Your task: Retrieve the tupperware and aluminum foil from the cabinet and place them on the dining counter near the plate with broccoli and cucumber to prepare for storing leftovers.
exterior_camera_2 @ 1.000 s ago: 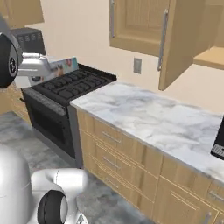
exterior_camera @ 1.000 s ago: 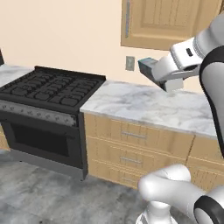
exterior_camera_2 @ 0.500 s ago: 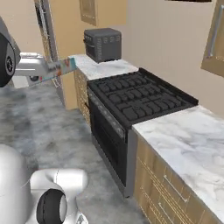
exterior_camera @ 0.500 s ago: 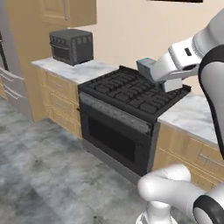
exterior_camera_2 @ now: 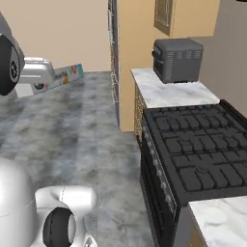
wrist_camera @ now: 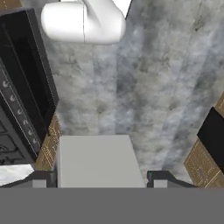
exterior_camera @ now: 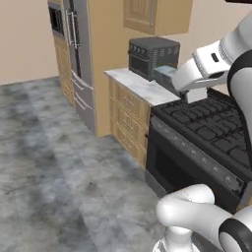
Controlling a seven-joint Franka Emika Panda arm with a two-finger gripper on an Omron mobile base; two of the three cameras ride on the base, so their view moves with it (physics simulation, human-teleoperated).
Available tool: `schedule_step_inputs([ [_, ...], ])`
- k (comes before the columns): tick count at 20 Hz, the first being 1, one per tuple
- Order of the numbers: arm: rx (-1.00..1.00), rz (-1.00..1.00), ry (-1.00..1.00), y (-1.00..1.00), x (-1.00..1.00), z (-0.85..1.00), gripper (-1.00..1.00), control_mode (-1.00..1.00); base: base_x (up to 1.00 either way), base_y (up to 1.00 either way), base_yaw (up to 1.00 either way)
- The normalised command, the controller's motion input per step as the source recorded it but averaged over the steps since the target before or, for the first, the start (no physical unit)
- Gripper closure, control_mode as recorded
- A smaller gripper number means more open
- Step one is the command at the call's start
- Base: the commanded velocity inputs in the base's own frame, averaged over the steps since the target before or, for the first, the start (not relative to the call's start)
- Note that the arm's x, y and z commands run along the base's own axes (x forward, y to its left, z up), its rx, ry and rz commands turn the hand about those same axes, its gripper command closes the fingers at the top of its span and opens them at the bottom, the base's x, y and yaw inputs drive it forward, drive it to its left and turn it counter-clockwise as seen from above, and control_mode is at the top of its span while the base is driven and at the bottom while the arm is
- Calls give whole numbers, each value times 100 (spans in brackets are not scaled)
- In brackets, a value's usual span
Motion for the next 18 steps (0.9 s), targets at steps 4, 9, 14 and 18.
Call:
schedule_step_inputs([
  [4,0,0,0,0,0,0,100,100,100,26,46],
  [9,0,0,0,0,0,0,100,100,100,14,39],
  [14,0,0,0,0,0,0,100,100,100,0,33],
  [18,0,0,0,0,0,0,100,100,100,0,31],
])
